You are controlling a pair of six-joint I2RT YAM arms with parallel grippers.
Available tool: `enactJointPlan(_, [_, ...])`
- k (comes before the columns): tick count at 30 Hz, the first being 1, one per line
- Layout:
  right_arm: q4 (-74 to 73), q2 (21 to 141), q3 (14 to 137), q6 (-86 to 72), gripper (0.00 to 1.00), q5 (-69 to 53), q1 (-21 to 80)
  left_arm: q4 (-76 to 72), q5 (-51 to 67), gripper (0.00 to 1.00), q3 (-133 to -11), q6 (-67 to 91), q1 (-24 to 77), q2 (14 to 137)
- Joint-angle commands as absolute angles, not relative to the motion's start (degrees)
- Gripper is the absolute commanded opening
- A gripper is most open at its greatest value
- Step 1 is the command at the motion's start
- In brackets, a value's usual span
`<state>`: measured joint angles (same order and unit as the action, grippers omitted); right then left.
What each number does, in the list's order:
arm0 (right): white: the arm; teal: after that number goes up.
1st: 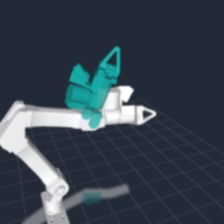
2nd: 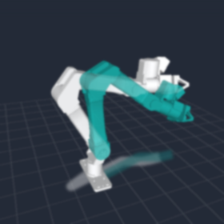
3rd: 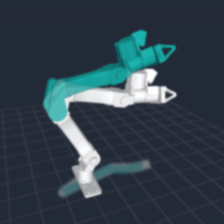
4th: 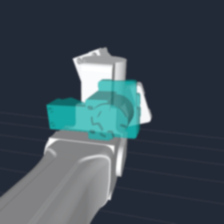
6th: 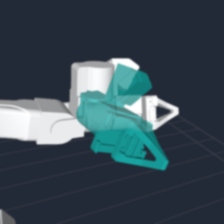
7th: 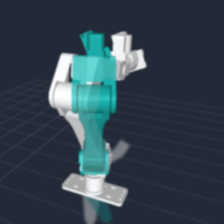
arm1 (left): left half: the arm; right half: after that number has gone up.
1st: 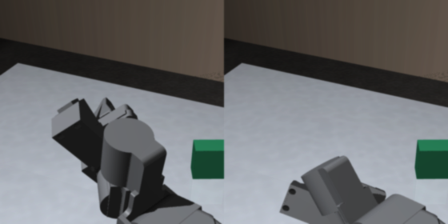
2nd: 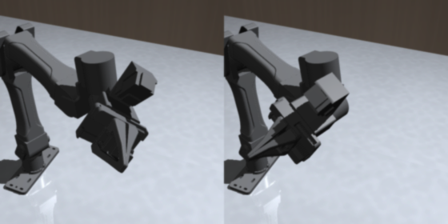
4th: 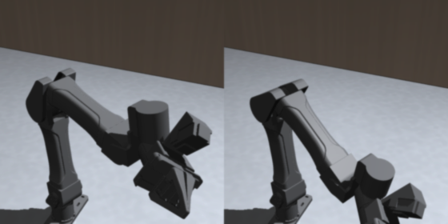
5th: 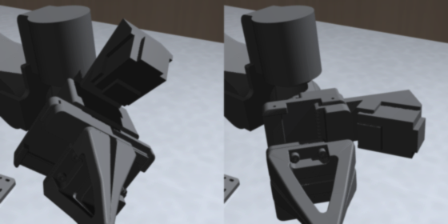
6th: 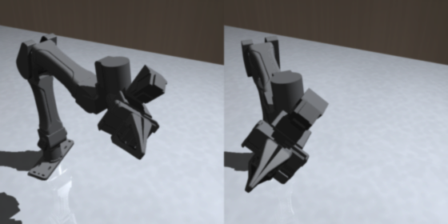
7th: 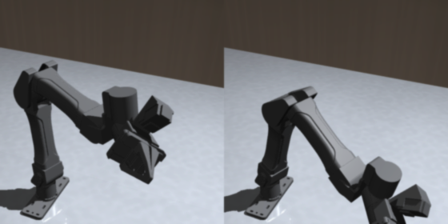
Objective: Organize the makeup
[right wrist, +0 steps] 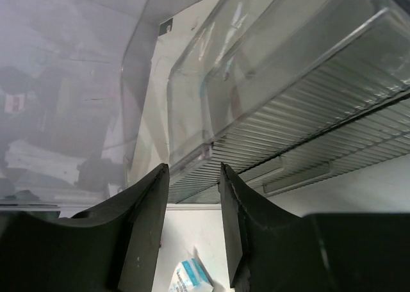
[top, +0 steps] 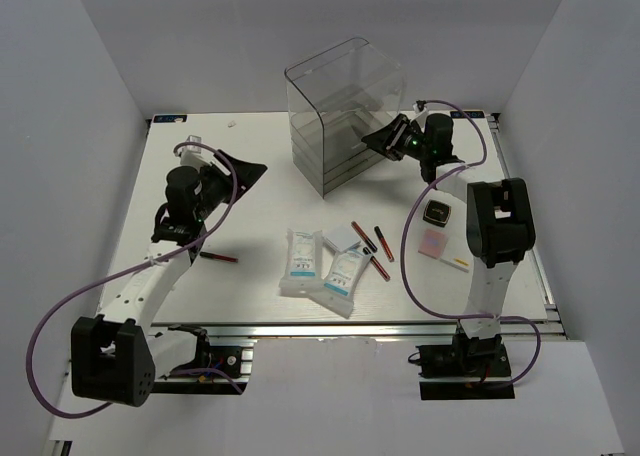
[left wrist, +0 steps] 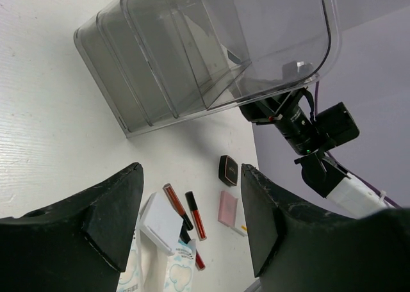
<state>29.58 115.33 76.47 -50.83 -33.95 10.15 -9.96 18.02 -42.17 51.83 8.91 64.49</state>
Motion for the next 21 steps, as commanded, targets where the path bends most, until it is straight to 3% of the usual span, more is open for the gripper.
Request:
enactJointPlan(1, [32.87,115.22,77.52,-51.77,0.43,-32.96,10.46,-12.30,17.05,0.72,-44.65,52.21,10.02,64.60])
enactJointPlan(11, [35.77,119.18,80.68,-53.26,0.39,-32.52,10.72,-13.80,16.00,0.72,-45.88,52.29,12.74,66.45])
enactJointPlan(16, [38.58,119.97,79.98,-54.22,0.27,-33.40,10.64,-15.73,14.07,0.72,-46.05,52.29,14.76,67.06])
enactJointPlan(21, [43.67,119.53,77.88,-56.25,0.06,-34.89,10.46,-17.14,13.18,0.72,-46.84,52.12,16.69,68.38])
